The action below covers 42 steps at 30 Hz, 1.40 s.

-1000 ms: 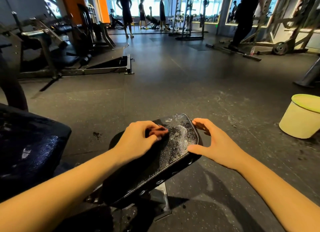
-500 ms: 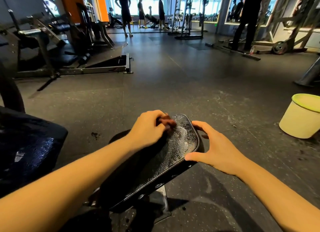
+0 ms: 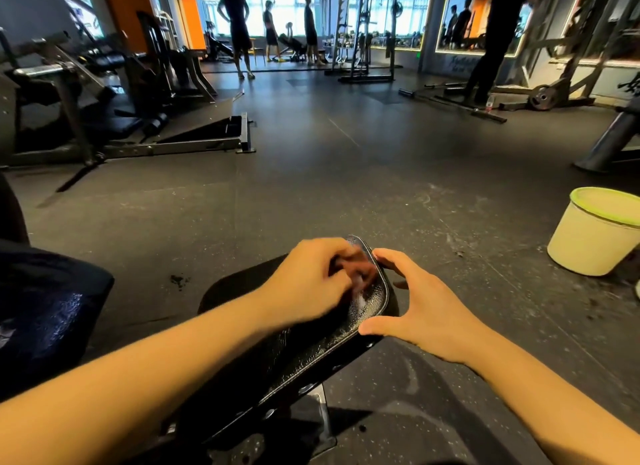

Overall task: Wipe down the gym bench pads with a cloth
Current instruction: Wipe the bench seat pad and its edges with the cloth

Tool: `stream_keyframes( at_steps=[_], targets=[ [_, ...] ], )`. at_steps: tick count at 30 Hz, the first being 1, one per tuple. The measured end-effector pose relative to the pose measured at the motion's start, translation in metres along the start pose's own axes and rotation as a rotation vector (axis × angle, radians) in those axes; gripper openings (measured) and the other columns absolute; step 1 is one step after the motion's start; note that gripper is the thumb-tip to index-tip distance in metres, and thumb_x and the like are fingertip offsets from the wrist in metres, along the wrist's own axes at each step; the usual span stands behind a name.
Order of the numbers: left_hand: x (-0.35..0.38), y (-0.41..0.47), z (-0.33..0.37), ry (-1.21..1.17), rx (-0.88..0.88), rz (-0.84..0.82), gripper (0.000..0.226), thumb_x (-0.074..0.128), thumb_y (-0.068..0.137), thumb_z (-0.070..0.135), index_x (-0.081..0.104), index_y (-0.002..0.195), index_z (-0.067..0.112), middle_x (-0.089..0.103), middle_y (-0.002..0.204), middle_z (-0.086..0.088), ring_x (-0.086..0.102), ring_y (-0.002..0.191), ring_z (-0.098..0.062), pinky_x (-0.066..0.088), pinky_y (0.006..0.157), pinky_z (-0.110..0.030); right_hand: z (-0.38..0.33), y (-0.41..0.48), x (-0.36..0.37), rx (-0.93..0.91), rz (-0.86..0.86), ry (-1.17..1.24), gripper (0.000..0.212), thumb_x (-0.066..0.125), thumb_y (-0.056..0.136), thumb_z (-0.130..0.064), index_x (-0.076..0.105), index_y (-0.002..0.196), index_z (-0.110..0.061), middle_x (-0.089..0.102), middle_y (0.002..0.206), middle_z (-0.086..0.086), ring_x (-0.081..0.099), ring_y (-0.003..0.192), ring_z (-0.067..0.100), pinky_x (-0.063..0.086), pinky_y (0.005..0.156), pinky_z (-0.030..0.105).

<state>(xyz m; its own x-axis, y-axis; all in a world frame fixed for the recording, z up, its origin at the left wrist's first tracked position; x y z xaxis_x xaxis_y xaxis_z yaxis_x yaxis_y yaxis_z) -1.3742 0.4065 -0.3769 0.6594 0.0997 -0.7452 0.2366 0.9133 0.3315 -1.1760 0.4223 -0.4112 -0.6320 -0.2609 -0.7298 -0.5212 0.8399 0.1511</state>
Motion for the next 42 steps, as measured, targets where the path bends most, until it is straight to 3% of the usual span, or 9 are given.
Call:
stream_keyframes(
  at_steps=[4,8,11,16,21,29,36,39,42],
  targets=[
    [-0.003,-0.033,-0.001,0.152,0.165,-0.034,0.010,0.057,0.094,0.039,0.054,0.086,0.034,0.059,0.082,0.016,0.058,0.078,-0.005,0.041,0.070,-0.021,0.000,0.001,0.000,0.002,0.009,0.000,0.103,0.089,0.063,-0.058,0.030,0.146,-0.050,0.043,0.136,-0.038,0.044,0.127,-0.008,0.036,0.103,0.018],
    [-0.015,0.033,-0.056,0.265,-0.122,0.163,0.013,0.066,0.090,0.022,0.070,0.099,0.014,0.074,0.101,-0.008,0.066,0.101,-0.035,0.047,0.079,-0.037,-0.004,0.000,-0.001,0.018,-0.001,-0.010,0.110,0.088,0.063,-0.060,0.025,0.153,-0.042,0.034,0.146,-0.034,0.038,0.130,-0.006,0.034,0.106,0.022],
    [-0.002,0.039,-0.035,0.159,-0.109,0.180,0.011,0.068,0.090,0.022,0.072,0.100,0.020,0.075,0.100,0.001,0.068,0.100,-0.026,0.049,0.081,-0.035,-0.003,0.000,-0.003,0.021,-0.015,0.007,0.111,0.088,0.064,-0.060,0.024,0.153,-0.041,0.033,0.153,-0.031,0.036,0.138,-0.005,0.034,0.114,0.026],
    [0.001,-0.047,0.005,0.047,0.143,-0.066,0.011,0.063,0.097,0.034,0.060,0.087,0.029,0.062,0.082,0.017,0.063,0.079,-0.005,0.048,0.071,-0.026,0.002,0.001,-0.005,0.021,-0.052,0.028,0.116,0.089,0.067,-0.053,0.019,0.158,-0.038,0.029,0.159,-0.028,0.029,0.145,-0.005,0.029,0.118,0.026],
    [-0.020,0.026,-0.051,0.199,-0.166,0.177,0.013,0.064,0.090,0.029,0.070,0.092,0.018,0.074,0.095,-0.003,0.067,0.096,-0.031,0.042,0.073,-0.033,-0.002,0.002,-0.005,0.030,-0.041,0.023,0.115,0.088,0.067,-0.054,0.019,0.157,-0.038,0.029,0.159,-0.027,0.031,0.145,-0.001,0.031,0.118,0.029],
    [-0.002,-0.004,-0.007,-0.022,-0.007,-0.040,0.021,0.066,0.090,0.024,0.062,0.076,0.039,0.065,0.071,0.022,0.058,0.068,0.000,0.038,0.065,-0.017,0.005,0.000,-0.003,0.042,-0.031,0.047,0.113,0.088,0.067,-0.056,0.021,0.157,-0.039,0.031,0.158,-0.028,0.031,0.144,-0.004,0.029,0.113,0.022],
    [0.004,0.022,-0.022,0.090,-0.144,0.096,0.011,0.052,0.092,0.022,0.061,0.097,0.023,0.062,0.100,0.004,0.056,0.096,-0.014,0.047,0.086,-0.039,0.001,-0.003,-0.003,0.046,-0.042,0.046,0.113,0.086,0.069,-0.057,0.019,0.157,-0.038,0.028,0.160,-0.028,0.031,0.145,0.001,0.031,0.115,0.025],
    [0.010,0.015,-0.020,0.109,-0.091,0.120,0.016,0.047,0.102,0.038,0.058,0.100,0.027,0.057,0.100,0.007,0.054,0.097,-0.010,0.045,0.085,-0.033,0.001,-0.003,-0.003,0.041,-0.040,0.036,0.113,0.085,0.067,-0.060,0.019,0.157,-0.039,0.028,0.159,-0.029,0.034,0.145,0.004,0.034,0.118,0.033],
    [0.013,-0.015,-0.005,0.084,0.093,0.113,0.011,0.055,0.103,0.028,0.062,0.111,0.024,0.057,0.103,0.010,0.056,0.099,-0.007,0.044,0.086,-0.027,0.001,-0.004,-0.004,0.046,-0.039,0.043,0.111,0.086,0.069,-0.056,0.019,0.156,-0.041,0.028,0.159,-0.029,0.036,0.141,0.004,0.035,0.114,0.031]
  ],
)
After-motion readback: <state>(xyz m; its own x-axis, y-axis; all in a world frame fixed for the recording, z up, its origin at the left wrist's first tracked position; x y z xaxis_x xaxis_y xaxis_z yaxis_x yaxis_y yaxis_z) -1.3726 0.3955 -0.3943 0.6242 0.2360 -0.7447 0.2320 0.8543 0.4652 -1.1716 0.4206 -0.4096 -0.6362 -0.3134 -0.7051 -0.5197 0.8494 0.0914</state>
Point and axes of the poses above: each hand's wrist, its own y-axis towards the middle knuckle, its own x-axis out of the palm, z = x × y, the point moved 3 cm from there along y, towards the middle knuckle
